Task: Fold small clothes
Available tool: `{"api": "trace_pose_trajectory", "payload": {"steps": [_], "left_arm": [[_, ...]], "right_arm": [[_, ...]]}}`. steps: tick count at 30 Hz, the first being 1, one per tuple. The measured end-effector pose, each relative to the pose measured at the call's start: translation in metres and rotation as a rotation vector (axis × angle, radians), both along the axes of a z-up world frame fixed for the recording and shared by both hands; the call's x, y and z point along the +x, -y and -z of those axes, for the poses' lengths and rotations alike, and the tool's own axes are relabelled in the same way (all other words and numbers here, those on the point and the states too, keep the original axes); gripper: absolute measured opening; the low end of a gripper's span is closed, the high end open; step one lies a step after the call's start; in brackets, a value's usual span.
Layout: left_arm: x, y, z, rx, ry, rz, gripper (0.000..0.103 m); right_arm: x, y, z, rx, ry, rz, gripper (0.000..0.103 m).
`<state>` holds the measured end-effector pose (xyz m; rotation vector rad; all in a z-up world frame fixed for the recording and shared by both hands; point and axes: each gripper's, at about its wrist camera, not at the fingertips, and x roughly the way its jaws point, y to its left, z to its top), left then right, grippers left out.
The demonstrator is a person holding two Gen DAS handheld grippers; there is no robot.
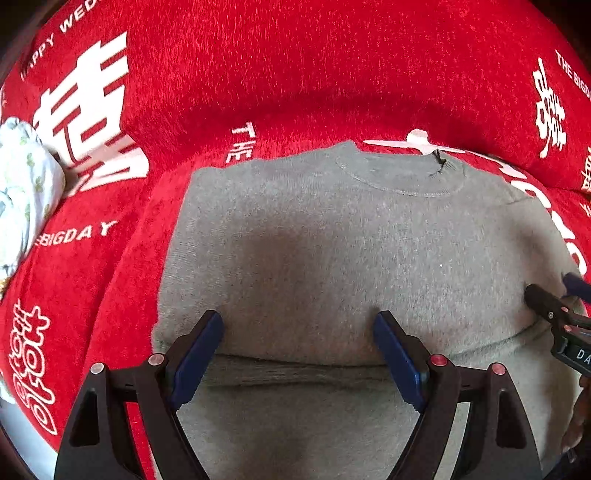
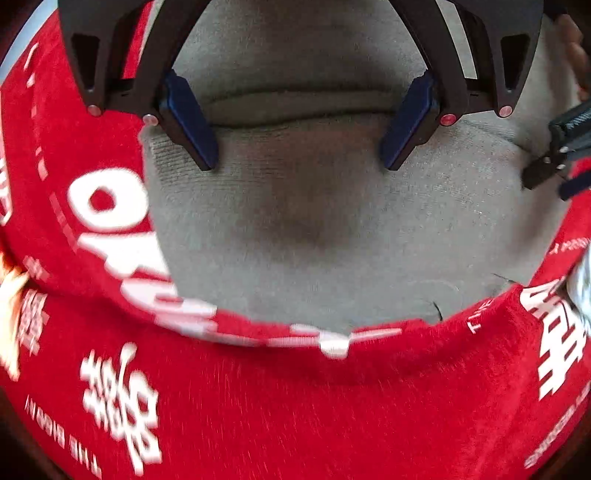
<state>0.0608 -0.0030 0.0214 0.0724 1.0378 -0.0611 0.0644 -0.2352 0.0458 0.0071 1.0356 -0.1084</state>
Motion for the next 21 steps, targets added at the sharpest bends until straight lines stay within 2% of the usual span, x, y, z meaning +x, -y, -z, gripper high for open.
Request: {"api": "trace_pose_trajectory", "payload": {"steps": [6, 13, 17, 21], "left_arm": [[-0.017, 0.002, -0.009, -0.048, 0.042, 0.02, 0.085], [-0.043, 0.012, 0.003, -0.028, 0.032, 0.045, 0.085], [-0.06, 0.015, 0.008, -0.028, 0.052, 0.046, 0.085], [-0.076, 0.012, 0.01, -0.039, 0.068, 0.046, 0.085]], "right_arm": [[-0.026, -0.023, -0.018, -0.019, 0.074, -0.055, 0.092], [-0.05, -0.032, 0.005, 0.017, 0.026, -0.019, 0.092], [-0.071, -0.038, 0.01, -0.01, 0.076, -0.022, 0.099], [-0.09, -0.038, 0.012, -0.011, 0.116, -0.023, 0.099]]}}
